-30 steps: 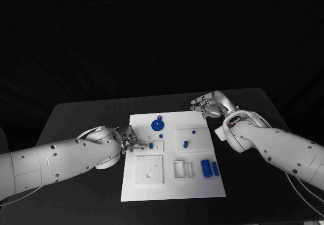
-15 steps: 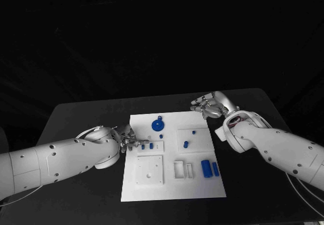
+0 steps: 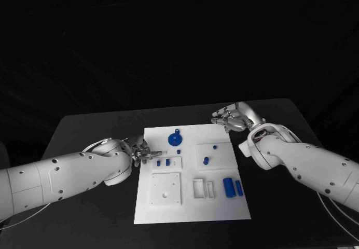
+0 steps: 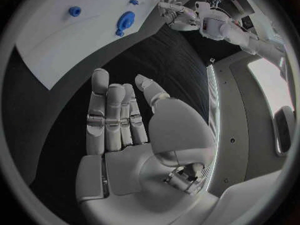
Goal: Assemble the parts on the task board
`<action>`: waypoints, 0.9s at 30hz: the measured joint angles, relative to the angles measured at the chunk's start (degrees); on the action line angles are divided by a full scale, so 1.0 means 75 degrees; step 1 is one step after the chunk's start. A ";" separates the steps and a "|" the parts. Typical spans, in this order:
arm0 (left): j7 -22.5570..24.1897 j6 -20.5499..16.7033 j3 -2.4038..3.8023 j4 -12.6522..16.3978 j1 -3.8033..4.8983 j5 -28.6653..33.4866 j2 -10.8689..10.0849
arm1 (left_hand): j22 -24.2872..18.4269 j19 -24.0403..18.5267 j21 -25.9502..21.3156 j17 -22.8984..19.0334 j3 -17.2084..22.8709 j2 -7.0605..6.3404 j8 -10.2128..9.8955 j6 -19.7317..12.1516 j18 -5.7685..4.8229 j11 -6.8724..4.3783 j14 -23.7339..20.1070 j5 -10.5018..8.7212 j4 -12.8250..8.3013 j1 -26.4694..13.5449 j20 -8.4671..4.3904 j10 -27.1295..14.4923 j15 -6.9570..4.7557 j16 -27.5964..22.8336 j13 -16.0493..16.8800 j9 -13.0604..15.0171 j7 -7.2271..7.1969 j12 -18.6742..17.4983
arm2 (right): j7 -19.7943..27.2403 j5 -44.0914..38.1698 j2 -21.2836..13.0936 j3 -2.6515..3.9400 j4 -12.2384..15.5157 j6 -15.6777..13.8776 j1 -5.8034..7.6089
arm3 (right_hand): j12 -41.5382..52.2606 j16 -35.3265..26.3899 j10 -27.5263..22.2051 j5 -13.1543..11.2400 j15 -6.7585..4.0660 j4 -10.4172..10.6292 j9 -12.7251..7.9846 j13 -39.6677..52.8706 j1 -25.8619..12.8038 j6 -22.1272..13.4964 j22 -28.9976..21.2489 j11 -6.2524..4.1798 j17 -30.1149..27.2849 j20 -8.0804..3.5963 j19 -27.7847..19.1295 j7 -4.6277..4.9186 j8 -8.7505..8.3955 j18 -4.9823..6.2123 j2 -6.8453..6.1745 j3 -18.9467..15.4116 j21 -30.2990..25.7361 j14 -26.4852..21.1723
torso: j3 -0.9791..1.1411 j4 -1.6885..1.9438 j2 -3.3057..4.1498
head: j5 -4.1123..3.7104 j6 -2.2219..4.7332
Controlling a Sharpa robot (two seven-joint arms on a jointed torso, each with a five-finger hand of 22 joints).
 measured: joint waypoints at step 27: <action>0.2554 -0.0693 0.0292 -0.0379 0.0322 -0.1307 0.0898 | -0.0028 -0.0980 -0.0107 -0.1138 -0.0288 0.0331 -0.2999 0.0647 0.0418 0.0785 -0.0772 0.0077 -0.4150 0.3009 0.0573 -0.0618 0.0560 -0.1283 -0.2922 -0.2672 0.0479 -0.4320 | 0.0062 0.0114 -0.0001 0.0000 -0.0184 -0.0020 0.0000 | -0.0577 -0.0449 0.0083 0.0142 0.0037 0.0022 0.0000 -0.0532 -0.0030 -0.0359 -0.0256 0.0078 -0.0348 0.0029 -0.0030 0.0167 0.0000 -0.0001 -0.0132 0.0149 -0.0223 -0.0118 | 0.0004 -0.0013 0.0004 | -0.0001 0.0210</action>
